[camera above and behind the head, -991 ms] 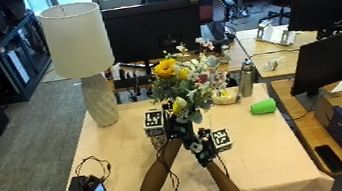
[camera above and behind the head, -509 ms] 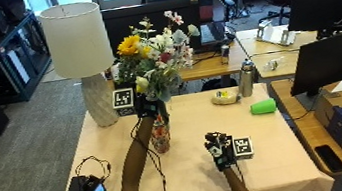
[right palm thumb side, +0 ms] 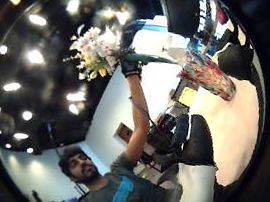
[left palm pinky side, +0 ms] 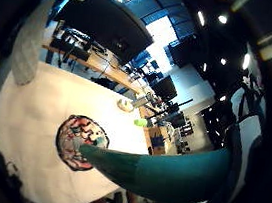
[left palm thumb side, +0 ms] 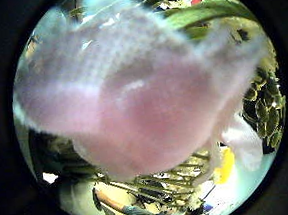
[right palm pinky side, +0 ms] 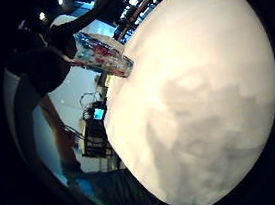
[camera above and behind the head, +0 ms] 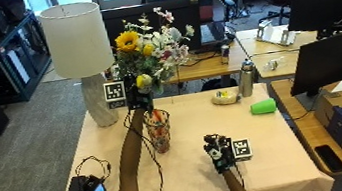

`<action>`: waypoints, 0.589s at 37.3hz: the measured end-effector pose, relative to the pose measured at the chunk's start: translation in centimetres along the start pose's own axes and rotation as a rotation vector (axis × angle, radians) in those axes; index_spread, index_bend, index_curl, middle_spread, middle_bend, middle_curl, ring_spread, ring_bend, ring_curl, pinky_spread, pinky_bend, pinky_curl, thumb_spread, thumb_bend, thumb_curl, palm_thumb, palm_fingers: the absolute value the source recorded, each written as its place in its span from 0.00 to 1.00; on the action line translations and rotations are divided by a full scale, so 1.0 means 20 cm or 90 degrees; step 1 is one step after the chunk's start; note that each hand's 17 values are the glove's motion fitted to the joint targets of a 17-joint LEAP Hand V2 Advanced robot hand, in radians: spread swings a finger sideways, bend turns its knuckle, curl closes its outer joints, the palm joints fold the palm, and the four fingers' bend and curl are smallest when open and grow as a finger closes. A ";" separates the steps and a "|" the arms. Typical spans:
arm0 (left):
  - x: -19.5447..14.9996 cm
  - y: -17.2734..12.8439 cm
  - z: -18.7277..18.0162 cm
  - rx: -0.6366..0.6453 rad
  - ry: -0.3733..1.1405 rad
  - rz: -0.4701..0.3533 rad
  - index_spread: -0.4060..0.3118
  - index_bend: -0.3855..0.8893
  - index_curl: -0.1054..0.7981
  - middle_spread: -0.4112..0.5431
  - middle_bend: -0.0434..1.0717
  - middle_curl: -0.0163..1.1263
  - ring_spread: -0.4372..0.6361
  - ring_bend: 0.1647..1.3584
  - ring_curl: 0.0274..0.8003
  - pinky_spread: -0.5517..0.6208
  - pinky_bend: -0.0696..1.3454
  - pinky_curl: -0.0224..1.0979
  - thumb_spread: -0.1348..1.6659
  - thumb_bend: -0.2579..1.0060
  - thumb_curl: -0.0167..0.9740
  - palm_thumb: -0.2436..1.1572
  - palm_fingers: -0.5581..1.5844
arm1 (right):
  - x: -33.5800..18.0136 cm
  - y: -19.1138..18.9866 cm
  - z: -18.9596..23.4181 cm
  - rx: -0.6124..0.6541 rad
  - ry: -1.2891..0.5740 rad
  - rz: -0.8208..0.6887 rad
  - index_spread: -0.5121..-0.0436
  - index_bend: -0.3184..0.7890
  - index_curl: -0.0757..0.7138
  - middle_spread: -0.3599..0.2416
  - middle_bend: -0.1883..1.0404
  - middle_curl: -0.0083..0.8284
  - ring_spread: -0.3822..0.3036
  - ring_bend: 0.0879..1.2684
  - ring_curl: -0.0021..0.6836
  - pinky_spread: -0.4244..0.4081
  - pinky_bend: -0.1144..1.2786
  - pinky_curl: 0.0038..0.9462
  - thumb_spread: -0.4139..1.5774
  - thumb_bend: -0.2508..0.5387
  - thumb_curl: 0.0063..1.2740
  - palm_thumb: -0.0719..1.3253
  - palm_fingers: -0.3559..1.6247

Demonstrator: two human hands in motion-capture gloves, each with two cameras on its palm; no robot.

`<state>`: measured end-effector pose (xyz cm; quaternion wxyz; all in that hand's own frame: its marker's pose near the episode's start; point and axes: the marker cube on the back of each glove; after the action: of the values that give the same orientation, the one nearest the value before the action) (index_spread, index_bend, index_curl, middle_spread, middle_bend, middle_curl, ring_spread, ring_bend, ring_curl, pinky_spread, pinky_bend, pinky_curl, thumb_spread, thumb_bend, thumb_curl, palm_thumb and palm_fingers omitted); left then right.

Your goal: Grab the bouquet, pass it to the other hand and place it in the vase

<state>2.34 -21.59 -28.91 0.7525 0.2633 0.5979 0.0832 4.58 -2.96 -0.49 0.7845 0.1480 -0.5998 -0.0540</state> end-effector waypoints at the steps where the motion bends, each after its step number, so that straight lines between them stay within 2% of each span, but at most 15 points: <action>1: -0.02 0.00 0.00 -0.001 0.001 -0.007 0.09 0.40 0.43 0.04 0.53 0.44 0.06 0.47 0.53 0.12 0.49 0.38 0.03 0.17 0.75 0.84 0.86 | -0.01 0.00 0.00 -0.003 -0.012 0.000 0.45 0.40 0.58 0.32 0.44 0.56 0.37 0.29 0.58 0.66 0.39 0.38 0.68 0.29 0.47 0.70 0.63; 9: -0.17 0.00 0.05 -0.015 0.028 -0.062 0.09 0.40 0.44 0.04 0.53 0.44 0.06 0.46 0.53 0.12 0.49 0.38 0.03 0.17 0.75 0.84 0.86 | 0.05 0.02 -0.03 0.014 0.024 0.074 0.45 0.40 0.55 0.32 0.42 0.56 0.37 0.27 0.58 0.67 0.37 0.38 0.68 0.29 0.46 0.70 0.63; 14: -0.20 0.00 0.07 -0.016 0.027 -0.070 0.09 0.40 0.45 0.04 0.53 0.44 0.06 0.46 0.53 0.12 0.49 0.38 0.03 0.17 0.75 0.84 0.86 | 0.05 0.02 -0.04 0.018 0.018 0.046 0.45 0.40 0.54 0.32 0.41 0.56 0.37 0.26 0.58 0.69 0.36 0.38 0.68 0.29 0.46 0.70 0.63; 17: -0.22 0.02 0.09 -0.020 0.028 -0.077 0.09 0.40 0.45 0.04 0.53 0.44 0.06 0.46 0.54 0.12 0.49 0.38 0.03 0.17 0.75 0.84 0.86 | 0.05 0.04 -0.04 0.016 0.017 0.080 0.45 0.40 0.53 0.32 0.40 0.55 0.37 0.25 0.58 0.69 0.35 0.38 0.69 0.29 0.46 0.70 0.64; 22: -0.33 0.10 0.12 -0.055 0.037 -0.068 0.09 0.39 0.45 0.04 0.54 0.44 0.06 0.46 0.54 0.12 0.49 0.39 0.04 0.16 0.75 0.83 0.85 | 0.09 0.04 -0.05 0.018 0.052 0.051 0.45 0.40 0.52 0.32 0.40 0.55 0.37 0.24 0.58 0.69 0.34 0.38 0.69 0.29 0.45 0.70 0.64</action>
<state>3.15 -23.39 -21.92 0.7487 0.1962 0.6286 0.0764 5.86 -2.55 1.19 0.8077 0.1369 -0.5734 -0.0077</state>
